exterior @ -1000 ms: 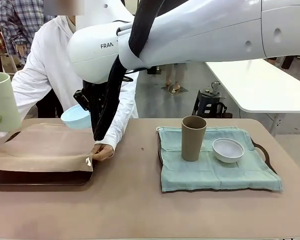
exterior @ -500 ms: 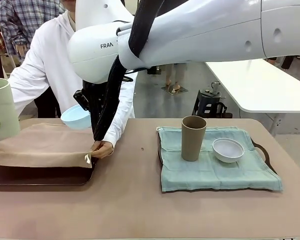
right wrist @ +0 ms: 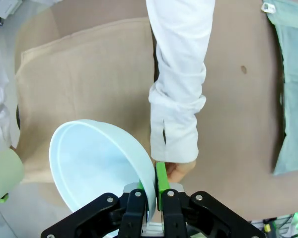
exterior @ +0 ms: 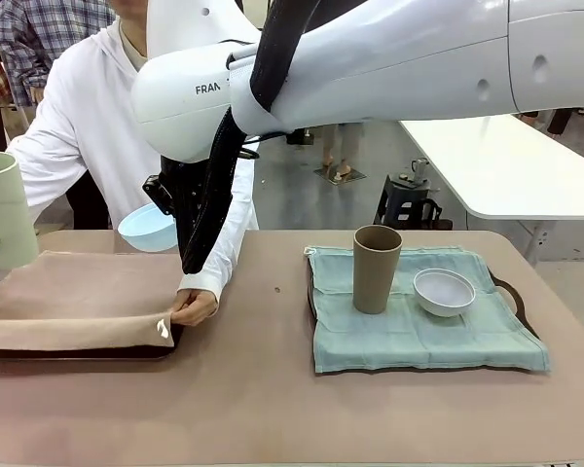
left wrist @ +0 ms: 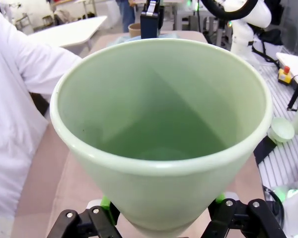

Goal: Set up a tray with a mat and arrange the tableware.
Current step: Pick up the Picnic Bowl and Reusable plastic cup from the Handle tray in front of the human's position and hold them in the air, then place the Picnic Bowl and Reusable plastic cup back onto the Handle tray in front of the human's position.

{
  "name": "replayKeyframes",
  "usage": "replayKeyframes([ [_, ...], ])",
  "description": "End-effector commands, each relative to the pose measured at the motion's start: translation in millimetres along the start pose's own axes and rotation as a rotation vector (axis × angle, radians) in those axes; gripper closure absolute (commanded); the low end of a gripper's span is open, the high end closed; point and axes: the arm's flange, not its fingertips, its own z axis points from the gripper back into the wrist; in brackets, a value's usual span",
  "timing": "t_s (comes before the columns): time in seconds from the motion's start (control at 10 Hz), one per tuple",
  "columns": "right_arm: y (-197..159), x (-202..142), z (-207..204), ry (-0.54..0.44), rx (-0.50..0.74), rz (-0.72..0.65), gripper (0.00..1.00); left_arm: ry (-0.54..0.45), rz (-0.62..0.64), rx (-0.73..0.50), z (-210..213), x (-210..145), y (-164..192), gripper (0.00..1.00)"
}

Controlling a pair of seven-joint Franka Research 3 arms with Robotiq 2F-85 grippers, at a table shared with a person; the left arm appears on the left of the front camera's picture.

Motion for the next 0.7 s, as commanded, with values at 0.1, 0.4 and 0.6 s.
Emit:
replayKeyframes([
  [0.1,1.0,0.2,-0.6,-0.017,-0.018,0.010,0.94,-0.005,-0.017,-0.007,2.8,1.7,-4.7,0.18],
  [0.4,1.0,0.2,-0.6,-0.017,-0.018,0.010,0.94,-0.005,-0.017,-0.007,2.8,1.7,-4.7,0.18],
  [0.6,1.0,0.2,-0.6,-0.017,-0.018,0.010,0.94,-0.005,-0.017,-0.007,2.8,1.7,-4.7,0.18],
])
